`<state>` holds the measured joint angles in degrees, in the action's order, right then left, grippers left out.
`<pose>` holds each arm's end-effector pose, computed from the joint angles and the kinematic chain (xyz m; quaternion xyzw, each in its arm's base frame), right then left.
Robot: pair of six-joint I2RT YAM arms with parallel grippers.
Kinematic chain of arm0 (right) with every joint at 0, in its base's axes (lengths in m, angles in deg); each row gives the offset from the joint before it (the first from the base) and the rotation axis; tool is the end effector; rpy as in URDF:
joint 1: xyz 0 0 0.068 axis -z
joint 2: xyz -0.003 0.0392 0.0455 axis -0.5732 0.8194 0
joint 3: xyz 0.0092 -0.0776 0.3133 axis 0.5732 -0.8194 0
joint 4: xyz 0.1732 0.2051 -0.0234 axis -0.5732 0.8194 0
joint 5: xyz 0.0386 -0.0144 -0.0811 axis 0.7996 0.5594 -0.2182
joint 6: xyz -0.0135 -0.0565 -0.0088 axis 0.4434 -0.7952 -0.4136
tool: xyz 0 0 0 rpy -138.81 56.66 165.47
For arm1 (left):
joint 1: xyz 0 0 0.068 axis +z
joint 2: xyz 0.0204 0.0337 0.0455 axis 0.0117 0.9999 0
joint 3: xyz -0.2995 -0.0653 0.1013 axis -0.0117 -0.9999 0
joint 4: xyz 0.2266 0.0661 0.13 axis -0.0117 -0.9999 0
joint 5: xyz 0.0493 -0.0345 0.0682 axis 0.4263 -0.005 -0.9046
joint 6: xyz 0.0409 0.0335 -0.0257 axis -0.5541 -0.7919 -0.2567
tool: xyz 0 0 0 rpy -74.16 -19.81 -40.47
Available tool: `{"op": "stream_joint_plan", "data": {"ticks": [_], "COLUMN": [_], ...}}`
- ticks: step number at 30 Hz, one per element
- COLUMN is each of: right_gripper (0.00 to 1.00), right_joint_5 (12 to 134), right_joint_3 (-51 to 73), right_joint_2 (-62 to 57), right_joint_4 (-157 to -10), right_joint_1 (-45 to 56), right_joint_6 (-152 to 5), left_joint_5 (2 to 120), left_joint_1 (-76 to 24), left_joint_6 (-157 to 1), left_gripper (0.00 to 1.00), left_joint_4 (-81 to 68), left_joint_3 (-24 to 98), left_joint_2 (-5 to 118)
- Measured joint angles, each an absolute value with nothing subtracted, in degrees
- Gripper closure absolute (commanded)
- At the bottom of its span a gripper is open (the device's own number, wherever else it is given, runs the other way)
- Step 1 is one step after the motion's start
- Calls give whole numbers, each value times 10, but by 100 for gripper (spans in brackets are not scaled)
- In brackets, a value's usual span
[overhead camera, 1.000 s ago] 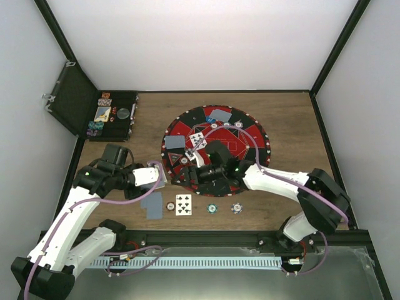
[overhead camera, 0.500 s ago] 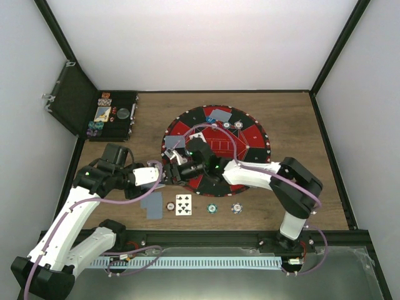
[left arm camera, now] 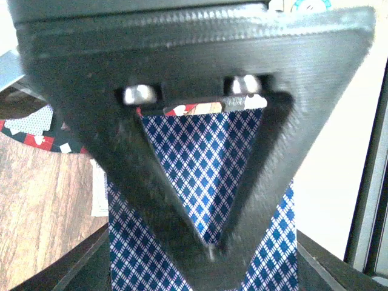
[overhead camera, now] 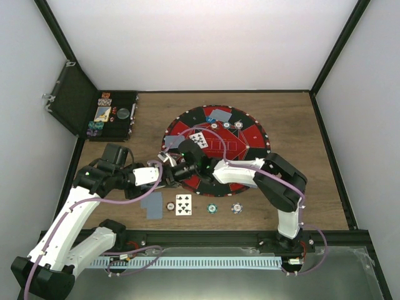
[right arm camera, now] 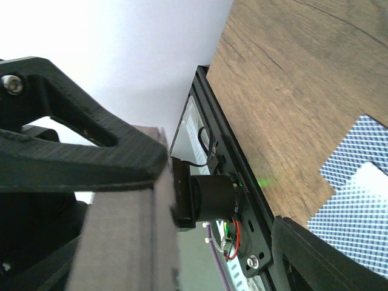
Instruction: Distribute texas hold em gaming equipment
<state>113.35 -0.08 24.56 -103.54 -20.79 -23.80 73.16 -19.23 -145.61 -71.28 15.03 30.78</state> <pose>0.2193 0.3786 0.2433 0.2184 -0.7653 -0.6054 0.0080 0.1094 -0.0553 0.3168 0.6190 0.7283 -0.0881 0.2805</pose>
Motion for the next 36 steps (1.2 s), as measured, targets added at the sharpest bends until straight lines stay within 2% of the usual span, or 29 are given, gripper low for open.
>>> {"op": "stream_joint_plan", "data": {"ticks": [12,27,36], "right_gripper": [52,98,99], "right_joint_5": [1146,1144,1136], "right_joint_3": [-82,-95,-95], "right_joint_2": [189,137,92], "right_joint_4": [-1059,-1019,-962], "right_joint_1": [-160,-134,-115], "right_joint_6": [-244,-269,-292], "left_joint_5": [733,721,721], "left_joint_1": [-193,-192,-192], "left_joint_6": [-1456,-1456,-1456], "left_gripper": [96,96,96], "left_joint_4": [-713,-713,-713], "left_joint_3": [148,148,148], "left_joint_2": [315,315,315]}}
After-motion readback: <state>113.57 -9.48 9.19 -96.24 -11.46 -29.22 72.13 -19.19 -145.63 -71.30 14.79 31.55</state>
